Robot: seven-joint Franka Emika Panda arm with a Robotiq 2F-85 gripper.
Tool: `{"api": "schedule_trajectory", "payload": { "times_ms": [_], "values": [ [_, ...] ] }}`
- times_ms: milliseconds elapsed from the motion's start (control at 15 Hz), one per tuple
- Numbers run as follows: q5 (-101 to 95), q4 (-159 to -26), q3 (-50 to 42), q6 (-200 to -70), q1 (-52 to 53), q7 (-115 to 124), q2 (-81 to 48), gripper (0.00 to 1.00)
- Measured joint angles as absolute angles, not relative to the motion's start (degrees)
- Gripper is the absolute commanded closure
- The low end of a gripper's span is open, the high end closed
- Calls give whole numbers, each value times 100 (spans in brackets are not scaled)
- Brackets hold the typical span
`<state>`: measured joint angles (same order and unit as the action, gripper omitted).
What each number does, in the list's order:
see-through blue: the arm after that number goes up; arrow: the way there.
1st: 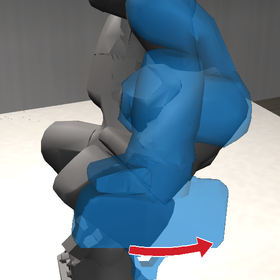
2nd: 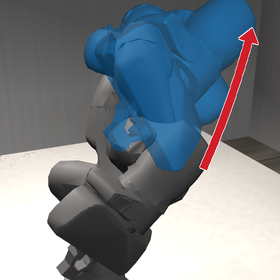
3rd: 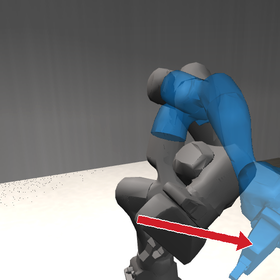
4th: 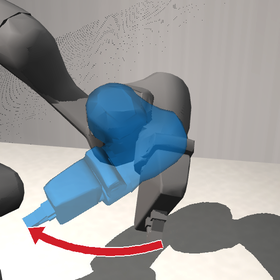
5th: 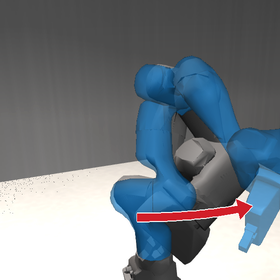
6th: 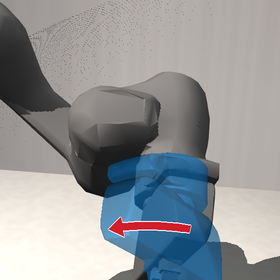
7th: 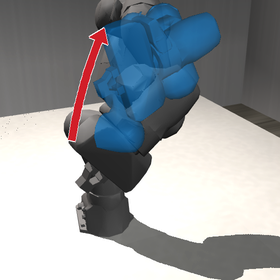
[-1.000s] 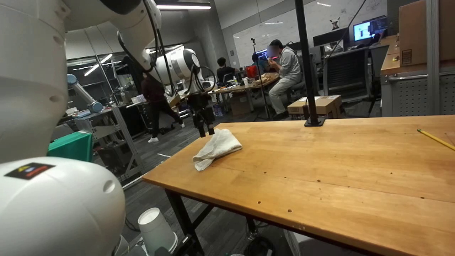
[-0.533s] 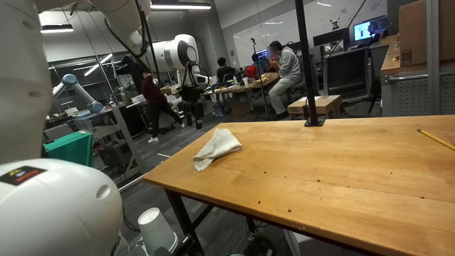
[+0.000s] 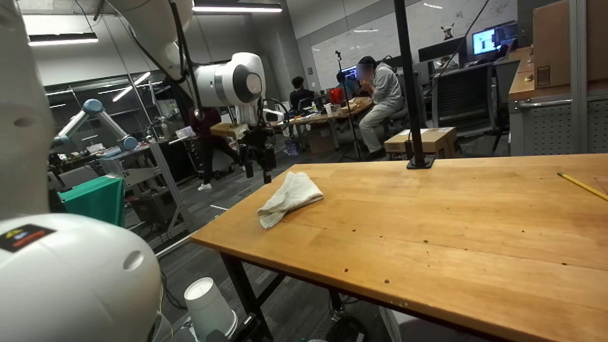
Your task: Fold up the cloth
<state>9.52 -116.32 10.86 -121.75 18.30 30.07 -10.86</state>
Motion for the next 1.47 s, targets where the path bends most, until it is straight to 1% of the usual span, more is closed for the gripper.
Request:
{"api": "schedule_trajectory", "payload": {
  "times_ms": [533, 1067, 1467],
  "values": [
    [-1024, -12304, 1073, -12722, 1833, 2960, -884, 0],
    [-948, -12393, 1132, -13122, 1839, 2863, -891, 0],
    [-793, -12048, 1131, -13425, 1829, 2858, -991, 0]
  ]
}}
